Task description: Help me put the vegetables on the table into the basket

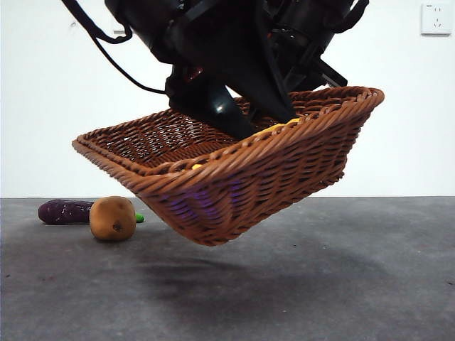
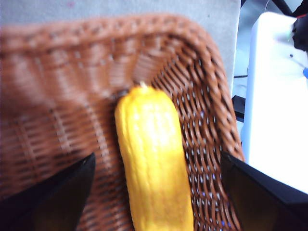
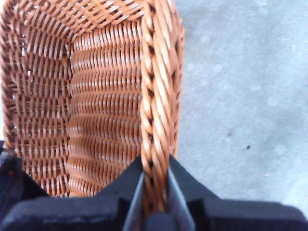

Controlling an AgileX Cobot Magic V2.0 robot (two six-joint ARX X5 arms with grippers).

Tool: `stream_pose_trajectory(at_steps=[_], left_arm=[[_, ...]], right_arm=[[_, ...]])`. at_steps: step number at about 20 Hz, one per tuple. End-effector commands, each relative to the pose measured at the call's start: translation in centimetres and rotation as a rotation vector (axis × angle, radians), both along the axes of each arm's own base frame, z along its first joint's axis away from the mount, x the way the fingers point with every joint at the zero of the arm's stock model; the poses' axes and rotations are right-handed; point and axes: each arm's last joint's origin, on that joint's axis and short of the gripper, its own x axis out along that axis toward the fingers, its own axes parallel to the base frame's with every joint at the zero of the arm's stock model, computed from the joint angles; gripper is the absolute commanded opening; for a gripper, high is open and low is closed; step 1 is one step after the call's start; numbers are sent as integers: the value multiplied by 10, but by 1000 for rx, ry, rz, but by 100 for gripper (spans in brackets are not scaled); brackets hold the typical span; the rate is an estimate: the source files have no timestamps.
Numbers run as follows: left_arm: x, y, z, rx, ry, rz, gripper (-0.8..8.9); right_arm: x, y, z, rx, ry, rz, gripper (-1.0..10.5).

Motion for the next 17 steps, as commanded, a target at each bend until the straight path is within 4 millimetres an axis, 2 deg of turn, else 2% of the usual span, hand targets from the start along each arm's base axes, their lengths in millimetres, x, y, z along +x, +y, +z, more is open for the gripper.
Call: stream_pose_trajectory(at_steps=[1,3,6,10,12,14,17], left_arm=[[1,-2,-5,15,38,19,438],[0,4,11,-5,31,40,438],[-1,23,61,-40,-30,176,438],[-3,68,134,-119,-98,550,438],[2,91,159,-143,-139,726,438],[16,110,168,-203,-135,865,438],[49,129,149,-158,-38,1041,440]], right_arm=[[-5,8,1,43,18,35,-12],[-2,6,1,20,-6,10,-12],[9,-15,3,24,-9,-56,-12],[19,-57,23,56,-59,-174,-12],[17,-82,39,76,-108,-237,-12],[11,-105,56,97,-166,-282,-12],[-4,-129,79,110,-259,-321,-12]])
